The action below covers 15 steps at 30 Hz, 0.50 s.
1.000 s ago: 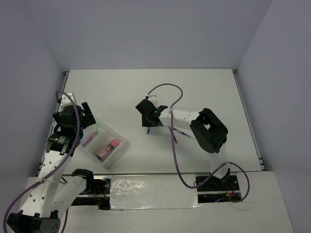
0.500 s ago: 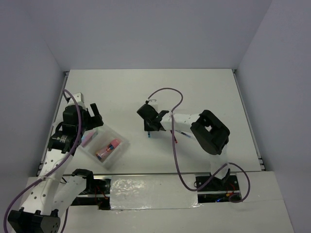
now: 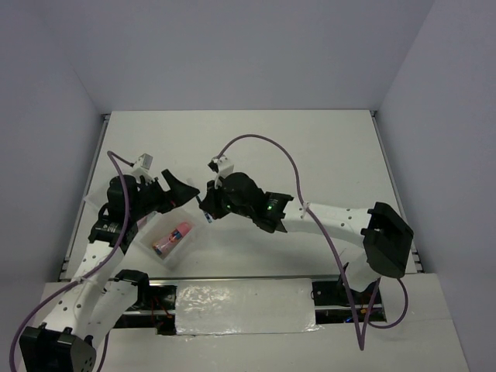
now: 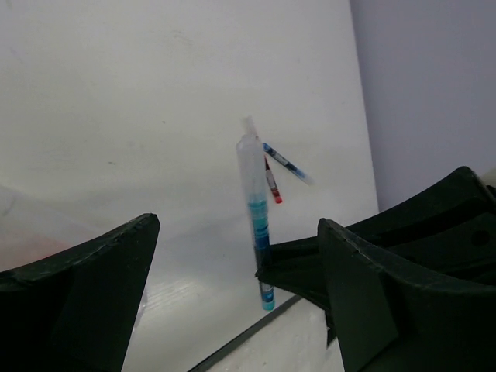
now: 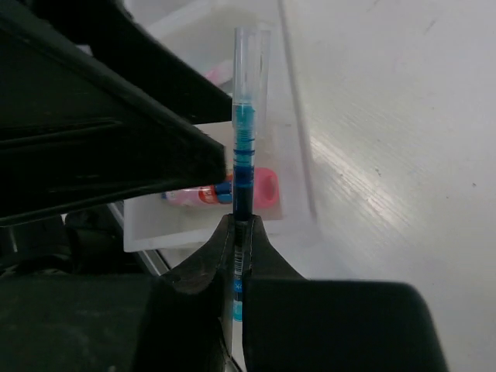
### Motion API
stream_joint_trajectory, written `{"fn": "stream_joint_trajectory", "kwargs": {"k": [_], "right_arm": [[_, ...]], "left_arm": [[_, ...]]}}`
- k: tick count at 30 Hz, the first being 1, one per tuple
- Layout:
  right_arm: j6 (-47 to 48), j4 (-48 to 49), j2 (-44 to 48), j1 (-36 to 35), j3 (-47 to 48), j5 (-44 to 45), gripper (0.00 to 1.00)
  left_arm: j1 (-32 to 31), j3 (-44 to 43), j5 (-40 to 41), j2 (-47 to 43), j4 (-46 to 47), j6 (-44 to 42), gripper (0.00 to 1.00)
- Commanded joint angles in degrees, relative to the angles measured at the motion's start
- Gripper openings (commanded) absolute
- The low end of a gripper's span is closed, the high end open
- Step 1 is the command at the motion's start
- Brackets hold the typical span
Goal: Sort the stationery into containers
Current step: Pick up the pen from the center of the board, then place the pen in the storage box.
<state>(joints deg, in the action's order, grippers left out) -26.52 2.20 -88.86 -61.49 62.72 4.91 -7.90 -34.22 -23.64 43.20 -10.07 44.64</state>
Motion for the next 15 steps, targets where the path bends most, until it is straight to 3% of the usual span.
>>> {"fn": "stream_joint_trajectory", "kwargs": {"k": [1, 4, 5, 6, 9, 10, 11, 12, 13, 15], "right_arm": [[2.0, 4.7, 0.9, -2.0, 3.5, -2.3, 0.00], [2.6, 3.4, -0.6, -3.2, 7.3, -2.6, 0.01], [2.7, 3.1, -1.0, -3.2, 8.0, -2.5, 0.01], [2.8, 2.8, -1.2, -3.5, 8.6, -2.3, 0.01], [2.4, 4.0, -0.8, -3.5, 8.4, -2.1, 0.06], [2.2, 4.2, -0.3, -3.5, 7.9, -1.7, 0.14], [2.0, 4.7, 0.2, -3.4, 7.4, -1.0, 0.47], [0.7, 4.6, 0.6, -3.1, 6.9, 2.1, 0.66], [-0.2, 3.7, 1.1, -2.8, 5.9, 3.8, 0.78], [-2.1, 1.0, 3.9, -1.4, 4.1, 6.1, 0.81]], "left_arm": [[0.2, 0.3, -5.7, -0.8, 7.9, 5.6, 0.95], [0.2, 1.2, -7.9, -0.6, 11.5, 7.5, 0.85], [0.2, 1.3, -8.3, -0.5, 12.0, 7.5, 0.77], [0.2, 1.0, -7.9, -0.4, 11.6, 7.3, 0.53], [0.2, -1.2, -6.3, 0.1, 6.0, 4.2, 0.06], [0.2, -2.2, -4.8, 0.7, 4.0, 1.1, 0.00], [0.2, -4.6, -3.5, 1.0, 1.8, -0.9, 0.00], [0.2, -6.2, -1.5, 1.4, -4.3, -5.9, 0.00], [0.2, -8.4, 6.9, 2.1, -8.4, -8.4, 0.00], [0.1, -15.2, 19.5, 3.6, -16.0, -15.8, 0.00]]}}
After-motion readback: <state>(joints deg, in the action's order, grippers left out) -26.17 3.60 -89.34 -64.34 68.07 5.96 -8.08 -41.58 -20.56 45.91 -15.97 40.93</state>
